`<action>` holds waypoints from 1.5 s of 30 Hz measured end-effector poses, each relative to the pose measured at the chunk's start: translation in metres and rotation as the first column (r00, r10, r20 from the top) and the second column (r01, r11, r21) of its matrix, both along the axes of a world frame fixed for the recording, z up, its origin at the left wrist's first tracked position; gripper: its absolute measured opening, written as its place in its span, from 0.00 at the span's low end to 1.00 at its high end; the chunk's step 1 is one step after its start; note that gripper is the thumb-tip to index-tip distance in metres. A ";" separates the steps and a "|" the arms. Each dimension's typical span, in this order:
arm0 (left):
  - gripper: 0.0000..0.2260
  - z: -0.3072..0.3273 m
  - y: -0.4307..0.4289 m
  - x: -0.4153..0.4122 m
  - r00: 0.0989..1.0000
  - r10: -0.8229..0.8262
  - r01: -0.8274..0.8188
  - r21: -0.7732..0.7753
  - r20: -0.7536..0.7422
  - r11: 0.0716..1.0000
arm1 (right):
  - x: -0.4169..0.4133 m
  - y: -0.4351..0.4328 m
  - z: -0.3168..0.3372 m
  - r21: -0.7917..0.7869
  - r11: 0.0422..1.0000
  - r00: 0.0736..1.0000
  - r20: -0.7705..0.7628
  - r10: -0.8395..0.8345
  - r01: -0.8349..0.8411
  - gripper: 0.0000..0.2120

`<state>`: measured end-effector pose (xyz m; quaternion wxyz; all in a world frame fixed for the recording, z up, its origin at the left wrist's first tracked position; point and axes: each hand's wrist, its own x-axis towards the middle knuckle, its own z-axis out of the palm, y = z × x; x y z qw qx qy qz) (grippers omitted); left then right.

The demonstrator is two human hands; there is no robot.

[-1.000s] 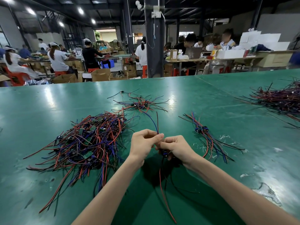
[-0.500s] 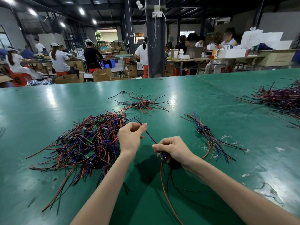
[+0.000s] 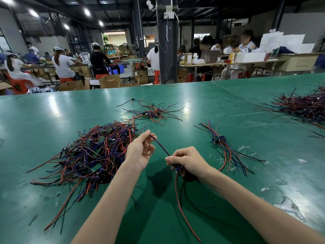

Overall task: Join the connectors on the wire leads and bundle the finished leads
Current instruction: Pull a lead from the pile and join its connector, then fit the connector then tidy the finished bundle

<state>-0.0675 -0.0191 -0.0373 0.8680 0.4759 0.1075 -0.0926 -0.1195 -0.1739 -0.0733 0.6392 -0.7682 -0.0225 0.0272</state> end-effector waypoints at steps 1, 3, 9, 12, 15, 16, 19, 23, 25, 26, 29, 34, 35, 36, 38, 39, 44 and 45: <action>0.06 0.000 0.000 0.001 1.000 0.008 -0.008 0.002 0.013 1.000 | 0.000 0.000 0.000 -0.010 1.000 1.000 -0.002 0.006 -0.006 0.11; 0.05 0.001 0.000 0.001 0.999 0.032 -0.032 0.007 0.035 0.999 | -0.002 0.000 0.001 -0.012 0.999 0.999 -0.003 0.031 -0.031 0.10; 0.07 -0.010 0.001 0.006 0.928 0.171 -0.288 0.347 0.330 0.892 | -0.012 0.004 0.009 0.019 0.987 0.985 0.070 0.158 -0.160 0.09; 0.09 -0.020 -0.001 0.001 0.616 -0.022 -0.687 0.550 0.788 0.474 | -0.017 0.007 0.012 -0.041 0.978 0.972 0.111 0.208 -0.205 0.09; 0.09 -0.023 -0.002 0.003 0.517 -0.083 -0.764 0.503 0.852 0.405 | -0.019 0.006 0.013 -0.044 0.977 0.972 0.097 0.214 -0.211 0.09; 0.10 -0.024 -0.001 0.005 0.568 -0.045 -0.733 0.530 0.822 0.426 | -0.018 0.005 0.013 -0.040 0.980 0.976 0.087 0.200 -0.197 0.09; 0.10 -0.018 0.001 0.008 0.824 0.157 -0.504 0.576 0.545 0.644 | -0.013 0.003 0.014 -0.060 0.987 0.988 0.044 0.149 -0.147 0.09; 0.08 -0.007 0.005 0.010 0.999 0.027 -0.026 0.043 -0.018 0.999 | -0.013 0.002 0.014 -0.101 0.978 0.983 0.019 0.184 -0.181 0.08; 0.09 -0.007 0.006 0.010 0.994 -0.080 0.071 -0.106 -0.078 0.992 | -0.015 0.002 0.015 -0.066 0.973 0.974 0.034 0.225 -0.223 0.08; 0.09 -0.008 0.006 0.010 0.996 -0.074 0.072 -0.040 -0.045 0.997 | -0.016 0.001 0.015 -0.048 0.970 0.969 0.046 0.242 -0.240 0.07; 0.10 -0.016 0.001 0.007 0.949 0.063 -0.205 0.453 0.308 0.868 | -0.018 0.001 0.019 -0.017 0.966 0.963 0.070 0.260 -0.260 0.07; 0.12 -0.024 0.000 0.011 0.805 0.029 -0.449 0.576 0.593 0.683 | -0.019 0.000 0.019 0.003 0.973 0.972 0.040 0.231 -0.231 0.08; 0.11 -0.024 0.002 0.012 0.835 0.035 -0.392 0.549 0.550 0.738 | -0.018 -0.001 0.019 -0.001 0.978 0.978 0.031 0.208 -0.208 0.08; 0.10 -0.023 0.004 0.013 0.869 0.037 -0.324 0.509 0.494 0.797 | -0.017 -0.001 0.018 -0.003 0.984 0.984 0.024 0.179 -0.179 0.08; 0.08 -0.021 0.006 0.011 0.927 0.012 -0.191 0.443 0.374 0.876 | -0.014 0.000 0.017 0.008 0.995 0.994 0.023 0.104 -0.104 0.08; 0.08 -0.020 0.007 0.010 0.945 -0.014 -0.137 0.433 0.327 0.891 | -0.012 0.000 0.016 0.023 0.998 0.998 0.029 0.060 -0.061 0.08; 0.11 -0.018 -0.010 -0.007 0.942 -0.277 0.142 0.520 0.191 0.843 | -0.005 -0.005 0.017 0.144 0.984 0.990 0.078 -0.119 0.106 0.09; 0.11 -0.019 -0.015 -0.011 0.923 -0.342 0.200 0.542 0.175 0.816 | -0.004 -0.006 0.017 0.161 0.979 0.986 0.093 -0.140 0.123 0.09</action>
